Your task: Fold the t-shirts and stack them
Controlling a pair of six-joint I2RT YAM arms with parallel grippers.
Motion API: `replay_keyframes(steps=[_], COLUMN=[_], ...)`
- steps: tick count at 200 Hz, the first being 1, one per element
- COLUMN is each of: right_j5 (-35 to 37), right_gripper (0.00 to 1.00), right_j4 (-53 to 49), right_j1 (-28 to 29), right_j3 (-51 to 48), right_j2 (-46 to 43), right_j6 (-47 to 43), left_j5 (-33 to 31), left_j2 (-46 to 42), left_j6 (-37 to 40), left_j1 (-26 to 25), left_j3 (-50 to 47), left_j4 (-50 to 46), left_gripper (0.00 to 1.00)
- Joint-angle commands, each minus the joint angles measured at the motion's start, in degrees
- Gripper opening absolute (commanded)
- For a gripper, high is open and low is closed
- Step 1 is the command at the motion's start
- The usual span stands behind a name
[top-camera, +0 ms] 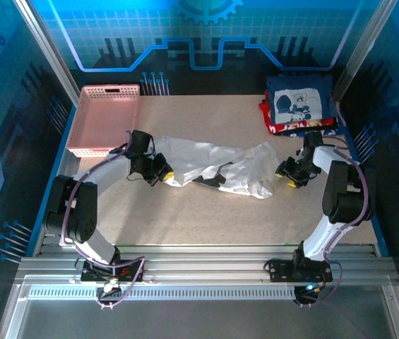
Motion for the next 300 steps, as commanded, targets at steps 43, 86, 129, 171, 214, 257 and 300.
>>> replay_keyframes(steps=[43,86,129,171,214,257,300], right_j5=[4.56,7.53,12.8,15.68,8.02,1.1,-3.0], right_gripper=[0.41,0.14,0.0,0.0,0.0,0.0,0.0], right_j4=[1.27,0.49,-4.28,-6.55,-5.76,-7.87,-10.15], right_j1=[2.12,3.92,5.38,5.02,1.02,-2.55,-3.97], right_j3=[6.34,12.47,16.88,16.4,23.26,34.1,43.05], right_j2=[6.42,10.5,5.72,-11.53,-27.69,-35.04,-37.15], right_j6=[4.29,5.58,2.62,-1.56,-3.44,-4.78,-4.81], left_j5=[0.94,1.23,1.37,3.43,6.1,7.91,7.96], left_j2=[-5.0,-6.71,-9.25,-11.01,-9.64,-8.65,-10.25], left_j6=[2.97,4.1,7.31,9.19,8.44,6.79,3.93], left_j1=[1.44,2.41,5.2,9.93,13.82,16.78,18.16], left_j3=[4.65,6.78,11.25,20.52,34.58,47.15,53.48], left_j4=[-7.1,-8.69,-9.83,-10.22,-7.99,-5.56,1.04], left_gripper=[0.0,0.0,0.0,0.0,0.0,0.0,0.0])
